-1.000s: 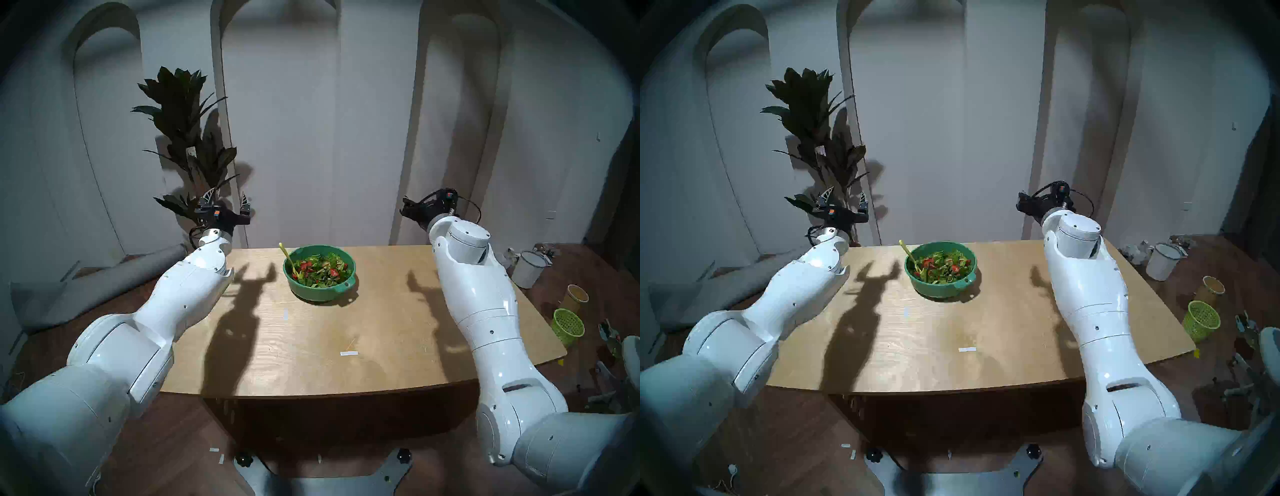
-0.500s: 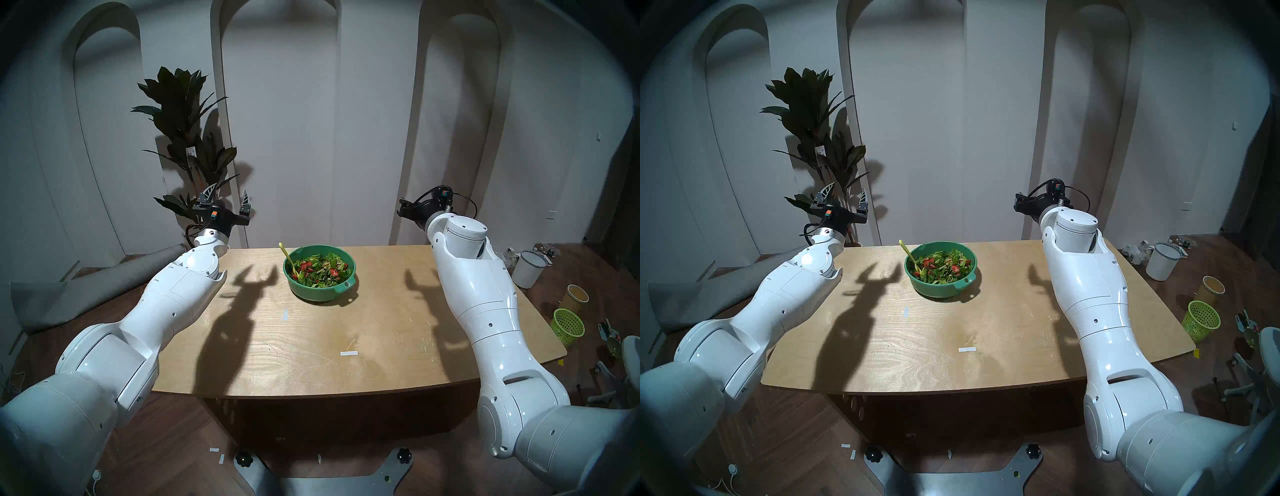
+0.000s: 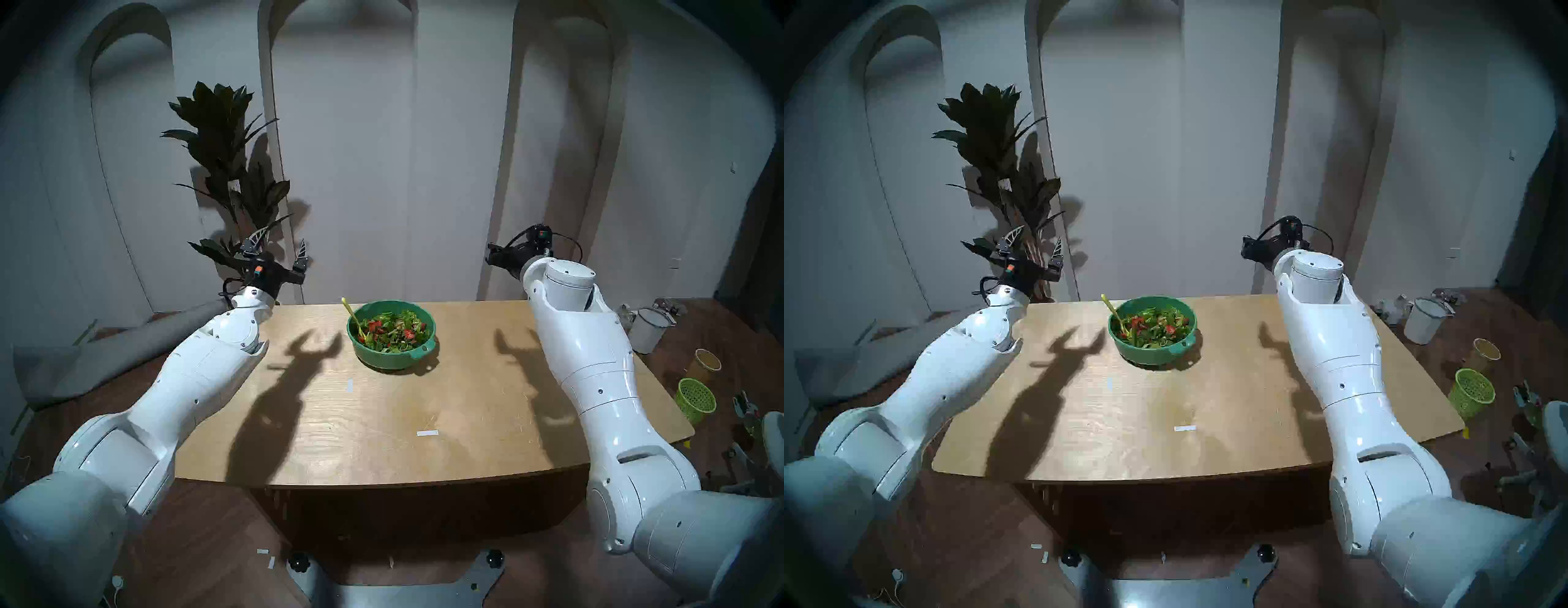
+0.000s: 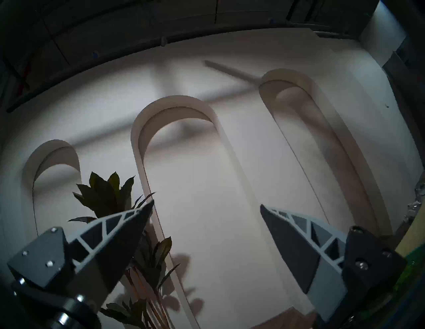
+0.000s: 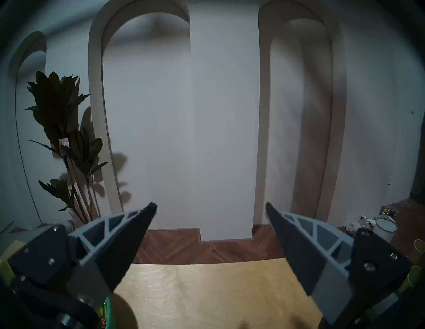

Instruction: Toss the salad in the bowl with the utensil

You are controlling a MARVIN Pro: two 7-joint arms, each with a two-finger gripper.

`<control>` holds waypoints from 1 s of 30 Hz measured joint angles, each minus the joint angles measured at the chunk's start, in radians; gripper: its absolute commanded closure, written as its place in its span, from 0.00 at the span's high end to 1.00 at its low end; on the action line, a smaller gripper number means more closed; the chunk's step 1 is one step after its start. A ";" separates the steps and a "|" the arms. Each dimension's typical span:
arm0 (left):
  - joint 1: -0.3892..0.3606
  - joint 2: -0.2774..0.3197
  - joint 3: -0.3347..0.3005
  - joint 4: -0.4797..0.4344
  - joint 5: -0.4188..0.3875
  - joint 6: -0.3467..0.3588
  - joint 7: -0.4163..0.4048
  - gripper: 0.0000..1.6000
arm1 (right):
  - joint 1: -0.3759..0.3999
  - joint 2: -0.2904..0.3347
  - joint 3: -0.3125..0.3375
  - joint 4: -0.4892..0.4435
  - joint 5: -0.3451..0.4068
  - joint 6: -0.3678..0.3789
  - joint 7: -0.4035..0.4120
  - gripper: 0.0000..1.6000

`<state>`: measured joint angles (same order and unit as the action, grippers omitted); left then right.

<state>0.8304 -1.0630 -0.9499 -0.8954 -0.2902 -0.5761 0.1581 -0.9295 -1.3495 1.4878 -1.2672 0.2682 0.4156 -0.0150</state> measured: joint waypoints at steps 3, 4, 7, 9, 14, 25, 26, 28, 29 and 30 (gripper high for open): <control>0.016 0.017 -0.001 -0.034 0.001 0.008 -0.008 1.00 | 0.005 0.001 -0.002 0.006 -0.003 0.000 0.003 1.00; 0.021 0.022 -0.001 -0.044 0.001 0.010 -0.010 1.00 | 0.006 0.002 -0.002 0.007 -0.003 0.000 0.003 1.00; 0.039 0.041 -0.002 -0.086 0.002 0.023 -0.018 1.00 | 0.012 0.003 -0.004 0.013 -0.005 0.000 0.006 1.00; 0.054 0.057 -0.003 -0.119 0.002 0.034 -0.024 1.00 | 0.016 0.004 -0.004 0.018 -0.007 0.000 0.009 1.00; 0.081 0.087 -0.007 -0.182 -0.002 0.057 -0.034 1.00 | 0.023 0.005 -0.006 0.027 -0.011 0.000 0.013 1.00; 0.146 0.167 -0.016 -0.338 -0.028 0.166 -0.056 1.00 | 0.040 0.006 -0.008 0.048 -0.018 0.000 0.024 1.00; 0.153 0.176 -0.017 -0.357 -0.032 0.181 -0.058 1.00 | 0.042 0.006 -0.008 0.051 -0.019 0.000 0.025 1.00; 0.163 0.188 -0.019 -0.380 -0.038 0.202 -0.061 1.00 | 0.044 0.006 -0.009 0.054 -0.020 0.000 0.027 1.00; 0.171 0.199 -0.021 -0.401 -0.043 0.220 -0.063 1.00 | 0.046 0.006 -0.009 0.057 -0.021 0.000 0.028 1.00; 0.175 0.204 -0.022 -0.411 -0.046 0.229 -0.064 1.00 | 0.047 0.006 -0.009 0.058 -0.021 0.000 0.029 1.00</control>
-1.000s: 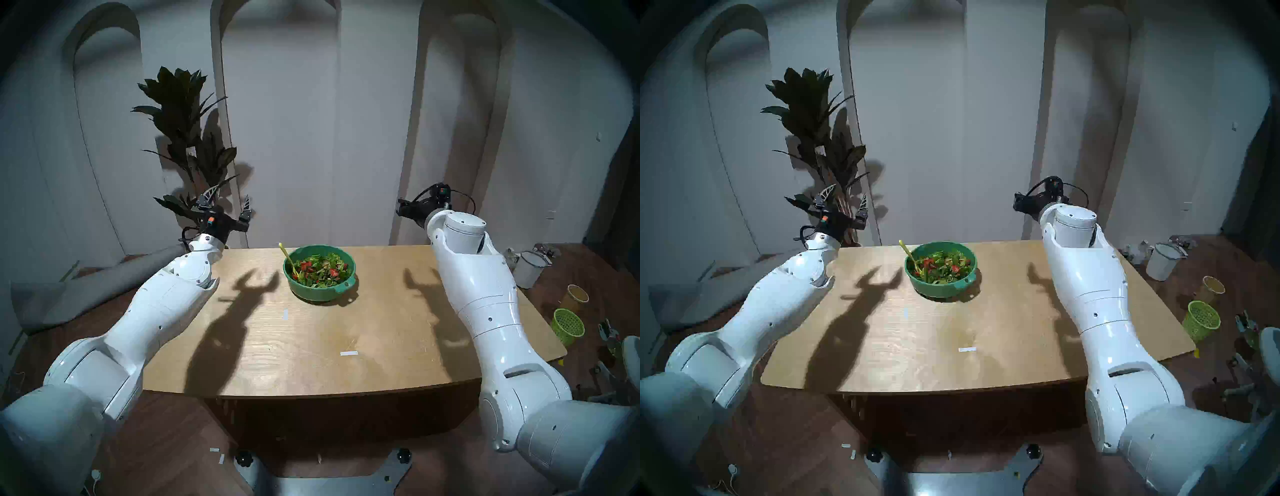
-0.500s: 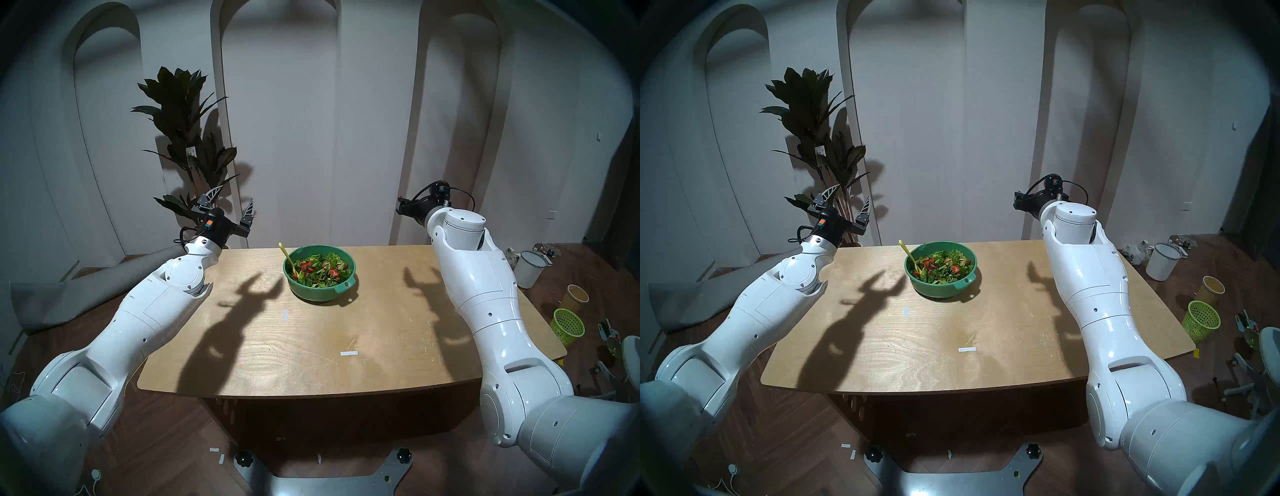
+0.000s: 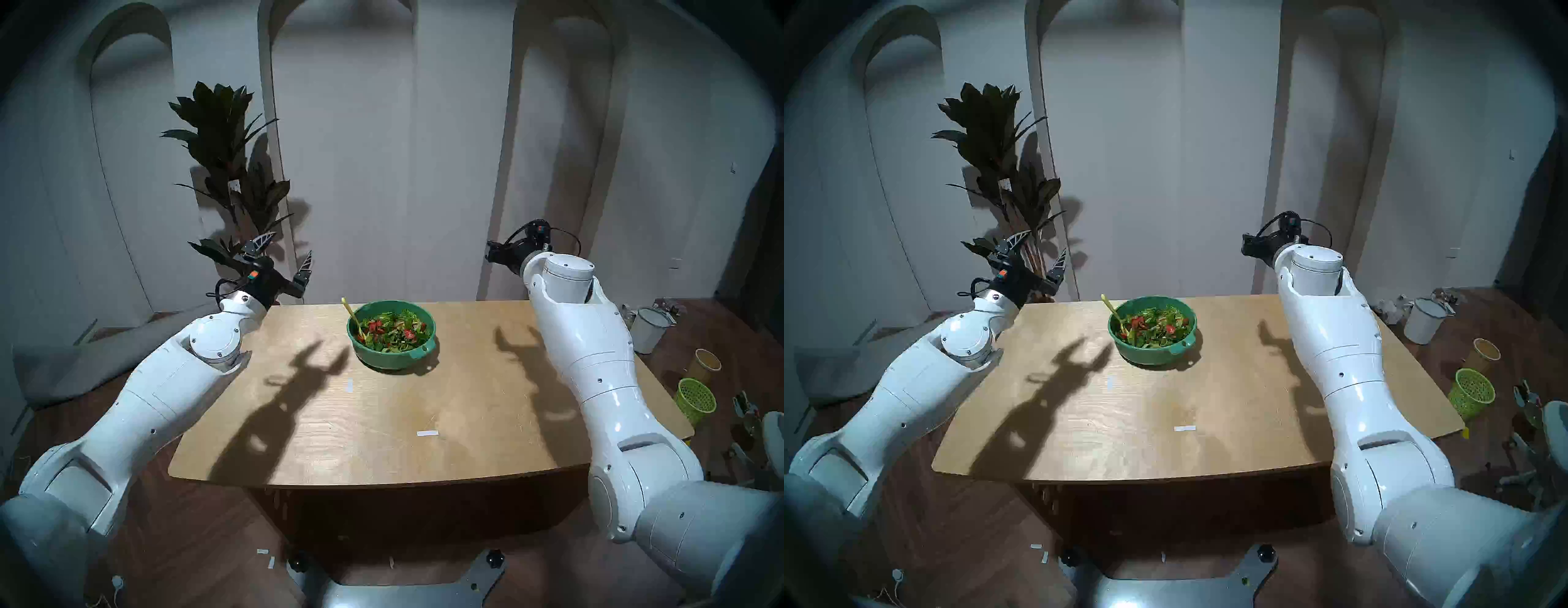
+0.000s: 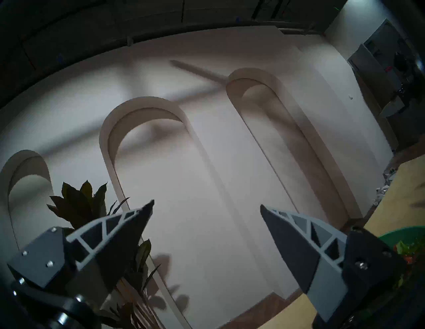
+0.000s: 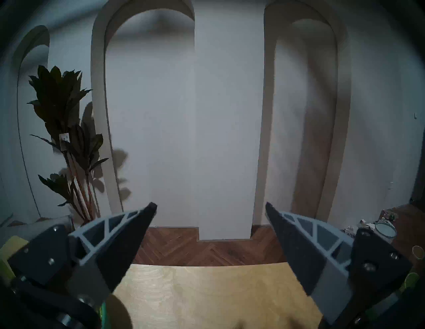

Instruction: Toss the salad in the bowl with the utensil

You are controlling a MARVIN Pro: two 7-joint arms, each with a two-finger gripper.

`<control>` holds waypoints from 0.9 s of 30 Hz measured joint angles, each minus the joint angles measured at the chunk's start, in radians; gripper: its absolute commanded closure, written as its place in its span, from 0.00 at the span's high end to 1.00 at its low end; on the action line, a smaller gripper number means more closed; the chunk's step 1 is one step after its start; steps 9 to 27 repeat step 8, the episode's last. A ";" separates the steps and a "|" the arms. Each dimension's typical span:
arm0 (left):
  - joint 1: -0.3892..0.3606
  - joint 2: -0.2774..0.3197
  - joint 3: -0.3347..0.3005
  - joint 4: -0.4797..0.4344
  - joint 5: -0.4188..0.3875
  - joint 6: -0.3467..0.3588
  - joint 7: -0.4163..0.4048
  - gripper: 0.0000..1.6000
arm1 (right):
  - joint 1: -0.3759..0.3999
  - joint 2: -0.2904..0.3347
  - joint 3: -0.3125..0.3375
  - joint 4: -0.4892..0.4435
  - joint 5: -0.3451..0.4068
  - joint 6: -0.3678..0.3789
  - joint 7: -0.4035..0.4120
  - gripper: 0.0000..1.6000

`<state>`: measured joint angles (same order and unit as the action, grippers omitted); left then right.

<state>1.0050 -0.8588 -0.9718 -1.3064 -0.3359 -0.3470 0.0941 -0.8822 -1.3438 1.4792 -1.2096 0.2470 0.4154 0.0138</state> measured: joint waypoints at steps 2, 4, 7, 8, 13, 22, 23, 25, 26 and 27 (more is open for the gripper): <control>0.011 0.015 -0.003 -0.028 -0.007 0.025 -0.003 1.00 | 0.003 0.000 0.000 0.003 -0.001 0.000 0.002 1.00; 0.021 0.028 -0.006 -0.053 -0.014 0.050 -0.005 1.00 | 0.005 -0.001 0.000 0.007 -0.002 0.000 0.003 1.00; 0.040 0.054 -0.013 -0.101 -0.028 0.096 -0.008 1.00 | 0.010 -0.002 0.000 0.013 -0.004 0.000 0.006 1.00; 0.045 0.061 -0.014 -0.116 -0.033 0.111 -0.008 1.00 | 0.011 -0.002 0.000 0.015 -0.005 0.000 0.007 1.00; 0.045 0.061 -0.014 -0.116 -0.033 0.111 -0.008 1.00 | 0.011 -0.002 0.000 0.015 -0.005 0.000 0.007 1.00; 0.045 0.061 -0.014 -0.116 -0.033 0.111 -0.008 1.00 | 0.011 -0.002 0.000 0.015 -0.005 0.000 0.007 1.00; 0.045 0.061 -0.014 -0.116 -0.033 0.111 -0.008 1.00 | 0.011 -0.002 0.000 0.015 -0.005 0.000 0.007 1.00; 0.045 0.061 -0.014 -0.116 -0.033 0.111 -0.008 1.00 | 0.011 -0.002 0.000 0.015 -0.005 0.000 0.007 1.00; 0.045 0.061 -0.014 -0.116 -0.033 0.111 -0.008 1.00 | 0.011 -0.002 0.000 0.015 -0.005 0.000 0.007 1.00; 0.045 0.061 -0.014 -0.116 -0.033 0.111 -0.008 1.00 | 0.011 -0.002 0.000 0.015 -0.005 0.000 0.007 1.00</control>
